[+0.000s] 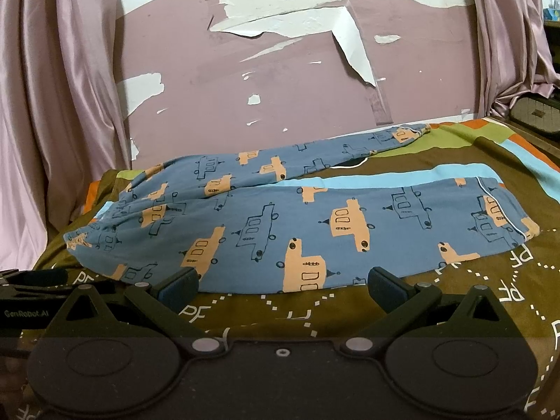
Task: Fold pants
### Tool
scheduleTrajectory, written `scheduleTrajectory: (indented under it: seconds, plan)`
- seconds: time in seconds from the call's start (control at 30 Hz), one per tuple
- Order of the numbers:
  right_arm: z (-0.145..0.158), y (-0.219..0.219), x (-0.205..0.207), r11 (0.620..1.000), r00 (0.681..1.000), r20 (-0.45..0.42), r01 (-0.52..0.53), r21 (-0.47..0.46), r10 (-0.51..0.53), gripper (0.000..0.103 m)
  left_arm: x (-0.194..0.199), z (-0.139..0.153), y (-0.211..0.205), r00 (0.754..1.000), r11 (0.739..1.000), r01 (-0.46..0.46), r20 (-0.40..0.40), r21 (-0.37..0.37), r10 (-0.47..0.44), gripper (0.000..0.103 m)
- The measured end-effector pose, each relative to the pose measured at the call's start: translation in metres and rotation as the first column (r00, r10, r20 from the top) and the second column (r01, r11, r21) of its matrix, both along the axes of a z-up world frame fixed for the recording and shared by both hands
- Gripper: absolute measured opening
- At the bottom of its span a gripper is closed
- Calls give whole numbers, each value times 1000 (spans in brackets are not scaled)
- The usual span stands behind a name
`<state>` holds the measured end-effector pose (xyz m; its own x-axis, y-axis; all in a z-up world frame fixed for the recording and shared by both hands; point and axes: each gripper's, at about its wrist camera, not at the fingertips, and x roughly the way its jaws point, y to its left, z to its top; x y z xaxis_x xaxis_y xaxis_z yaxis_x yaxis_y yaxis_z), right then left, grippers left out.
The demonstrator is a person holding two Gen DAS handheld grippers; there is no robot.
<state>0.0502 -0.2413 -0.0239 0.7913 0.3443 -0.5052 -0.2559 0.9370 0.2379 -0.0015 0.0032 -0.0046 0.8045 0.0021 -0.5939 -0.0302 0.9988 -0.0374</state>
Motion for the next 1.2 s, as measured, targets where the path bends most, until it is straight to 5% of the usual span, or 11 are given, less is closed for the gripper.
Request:
scheduleTrajectory:
  seconds: [0.97, 1.2]
  plan:
    - [-4, 0, 1, 1000, 1000, -14, 2, 2, -2, 103, 3, -3, 1, 1000, 1000, -16, -25, -7, 15, 103]
    - [-1, 2, 10, 1000, 999, -53, -9, -12, 8, 103, 19, 3, 5, 997, 999, -22, -72, 42, 25, 103]
